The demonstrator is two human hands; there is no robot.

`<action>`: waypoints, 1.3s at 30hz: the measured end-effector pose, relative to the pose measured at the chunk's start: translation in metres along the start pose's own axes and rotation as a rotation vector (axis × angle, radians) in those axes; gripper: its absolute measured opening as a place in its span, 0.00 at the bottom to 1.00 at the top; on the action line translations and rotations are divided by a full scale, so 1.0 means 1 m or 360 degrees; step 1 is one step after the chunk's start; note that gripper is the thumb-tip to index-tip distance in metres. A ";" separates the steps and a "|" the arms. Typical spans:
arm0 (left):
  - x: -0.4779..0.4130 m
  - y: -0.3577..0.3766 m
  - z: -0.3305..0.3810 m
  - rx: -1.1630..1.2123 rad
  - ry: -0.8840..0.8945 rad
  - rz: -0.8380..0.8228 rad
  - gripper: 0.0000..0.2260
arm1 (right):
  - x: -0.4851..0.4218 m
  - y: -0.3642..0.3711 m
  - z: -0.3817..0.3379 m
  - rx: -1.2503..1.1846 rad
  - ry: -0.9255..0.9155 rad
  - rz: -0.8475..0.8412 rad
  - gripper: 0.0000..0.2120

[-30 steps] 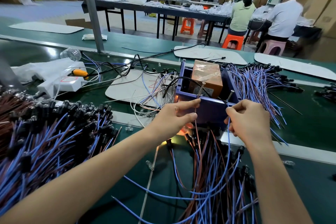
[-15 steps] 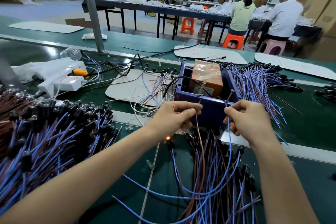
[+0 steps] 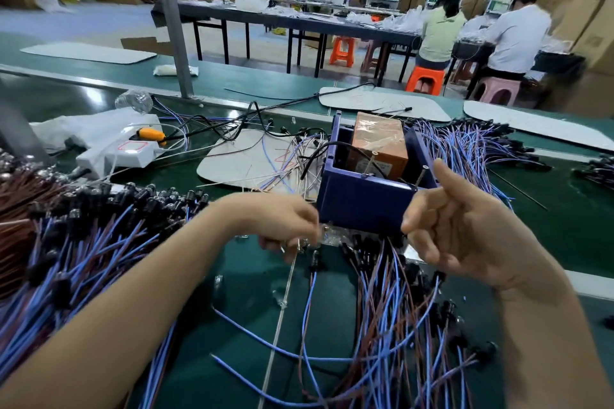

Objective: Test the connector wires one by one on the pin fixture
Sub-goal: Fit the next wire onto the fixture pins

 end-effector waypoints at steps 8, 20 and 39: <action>-0.012 0.034 0.013 -0.0077 0.0060 -0.0118 0.06 | -0.005 -0.017 0.012 0.0440 0.0223 0.0336 0.29; -0.008 0.045 0.026 -0.0416 0.0144 -0.0246 0.13 | -0.008 -0.022 0.023 0.0767 0.0386 0.0474 0.21; 0.056 -0.084 -0.094 -0.0659 -0.0883 0.0366 0.13 | 0.000 -0.057 0.004 0.1282 0.0175 0.1170 0.04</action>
Point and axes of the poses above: each hand's wrist, its own x-axis away from the middle knuckle, its own y-axis out of the palm, z = x × y, the point moved 10 cm from there along -x, towards the middle knuckle, and after that the axes turned 6 degrees about -z, right-handed, at the moved point
